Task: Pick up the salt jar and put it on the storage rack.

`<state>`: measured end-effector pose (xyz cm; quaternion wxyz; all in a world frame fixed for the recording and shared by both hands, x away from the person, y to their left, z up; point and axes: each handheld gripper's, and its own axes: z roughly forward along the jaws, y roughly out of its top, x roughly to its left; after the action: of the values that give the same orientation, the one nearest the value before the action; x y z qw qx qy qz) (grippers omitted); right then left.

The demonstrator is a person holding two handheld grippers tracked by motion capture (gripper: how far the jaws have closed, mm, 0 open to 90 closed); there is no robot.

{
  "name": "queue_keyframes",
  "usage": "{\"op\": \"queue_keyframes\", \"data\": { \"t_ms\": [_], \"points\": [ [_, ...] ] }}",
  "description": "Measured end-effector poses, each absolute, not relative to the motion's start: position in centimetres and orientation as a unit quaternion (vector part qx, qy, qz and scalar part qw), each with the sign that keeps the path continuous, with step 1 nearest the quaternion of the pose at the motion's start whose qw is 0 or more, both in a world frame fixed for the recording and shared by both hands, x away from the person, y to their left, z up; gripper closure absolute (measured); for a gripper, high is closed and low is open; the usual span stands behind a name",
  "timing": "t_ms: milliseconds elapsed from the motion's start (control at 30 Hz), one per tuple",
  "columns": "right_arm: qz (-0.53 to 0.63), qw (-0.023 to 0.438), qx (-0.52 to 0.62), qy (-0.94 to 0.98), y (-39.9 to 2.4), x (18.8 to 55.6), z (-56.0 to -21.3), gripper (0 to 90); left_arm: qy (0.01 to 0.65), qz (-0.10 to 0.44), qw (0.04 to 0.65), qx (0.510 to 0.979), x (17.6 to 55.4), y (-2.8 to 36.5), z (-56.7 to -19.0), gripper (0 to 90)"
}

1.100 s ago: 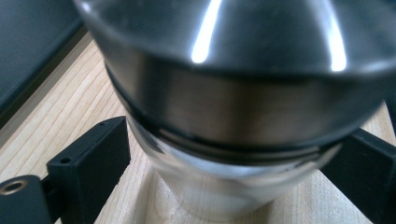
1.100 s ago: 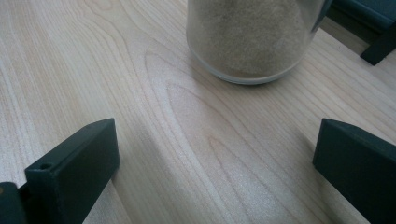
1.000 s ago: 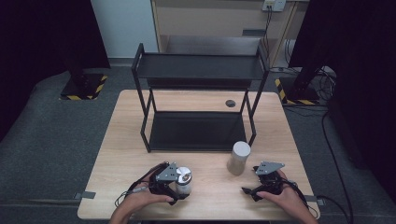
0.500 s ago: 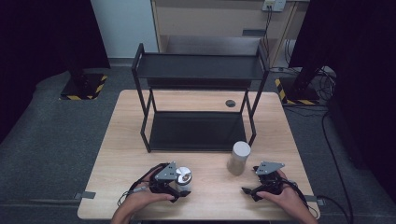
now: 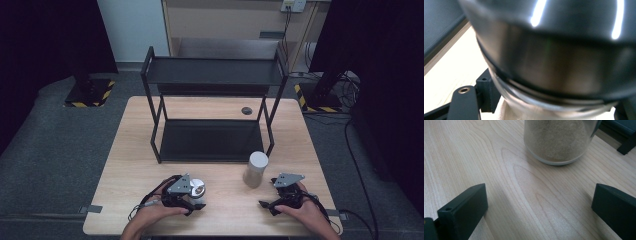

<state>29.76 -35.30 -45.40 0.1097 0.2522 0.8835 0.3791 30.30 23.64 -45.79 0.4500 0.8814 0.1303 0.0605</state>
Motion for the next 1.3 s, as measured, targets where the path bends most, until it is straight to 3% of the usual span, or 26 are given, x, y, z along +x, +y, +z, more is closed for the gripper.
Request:
{"op": "queue_keyframes", "data": {
  "t_ms": [200,1300],
  "points": [
    [0.379,0.11,0.252,0.884,-35.3,29.8,-45.4,1.3,0.126,0.061,0.448,0.883,30.3,23.3,-45.8,29.7],
    [0.379,0.11,0.252,0.883,-35.3,29.8,-45.4,1.3,0.105,0.056,0.455,0.883,30.4,23.5,-44.8,30.1]
  ]
}}
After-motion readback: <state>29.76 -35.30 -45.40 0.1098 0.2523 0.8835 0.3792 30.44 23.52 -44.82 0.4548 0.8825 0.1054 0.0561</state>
